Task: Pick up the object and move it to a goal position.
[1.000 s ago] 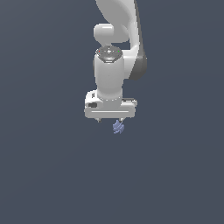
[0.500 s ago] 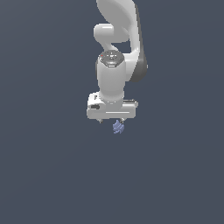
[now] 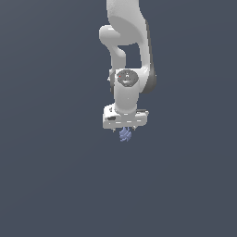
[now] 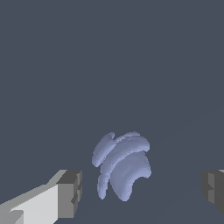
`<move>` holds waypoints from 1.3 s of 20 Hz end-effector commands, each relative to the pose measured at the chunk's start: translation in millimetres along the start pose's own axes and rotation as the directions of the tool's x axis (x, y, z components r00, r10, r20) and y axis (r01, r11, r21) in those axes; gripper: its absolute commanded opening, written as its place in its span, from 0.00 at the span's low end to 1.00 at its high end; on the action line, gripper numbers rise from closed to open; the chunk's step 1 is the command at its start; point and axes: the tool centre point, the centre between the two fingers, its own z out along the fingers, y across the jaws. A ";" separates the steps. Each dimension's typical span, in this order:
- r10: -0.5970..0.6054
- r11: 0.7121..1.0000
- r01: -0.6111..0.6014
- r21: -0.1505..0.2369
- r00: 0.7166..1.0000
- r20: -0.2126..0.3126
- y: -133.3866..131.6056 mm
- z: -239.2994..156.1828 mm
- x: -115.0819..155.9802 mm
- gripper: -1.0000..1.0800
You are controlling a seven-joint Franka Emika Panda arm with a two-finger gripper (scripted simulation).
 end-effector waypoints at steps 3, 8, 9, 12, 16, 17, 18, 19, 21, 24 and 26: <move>-0.023 1.000 0.023 0.002 1.000 0.010 -8.9 16.2 -11.5 0.96; -0.025 1.000 0.025 0.003 1.000 0.012 -9.9 18.2 -12.7 0.96; -0.025 1.000 0.025 0.003 1.000 0.012 -9.9 19.2 -12.7 0.96; -0.025 1.000 0.025 0.003 1.000 0.012 -9.9 26.4 -13.2 0.96; -0.027 1.000 0.027 0.003 1.000 0.012 -10.5 45.2 -14.5 0.96; -0.027 1.000 0.027 0.003 1.000 0.012 -10.5 50.5 -14.9 0.96; -0.027 1.000 0.027 0.003 1.000 0.012 -10.4 55.1 -15.1 0.96; -0.027 1.000 0.027 0.003 1.000 0.012 -10.8 59.1 -15.2 0.96; -0.027 1.000 0.027 0.003 1.000 0.012 -10.7 65.0 -15.2 0.96; -0.027 1.000 0.027 0.003 1.000 0.012 -10.6 69.0 -14.7 0.96; -0.027 1.000 0.027 0.003 1.000 0.012 -10.6 69.3 -14.6 0.00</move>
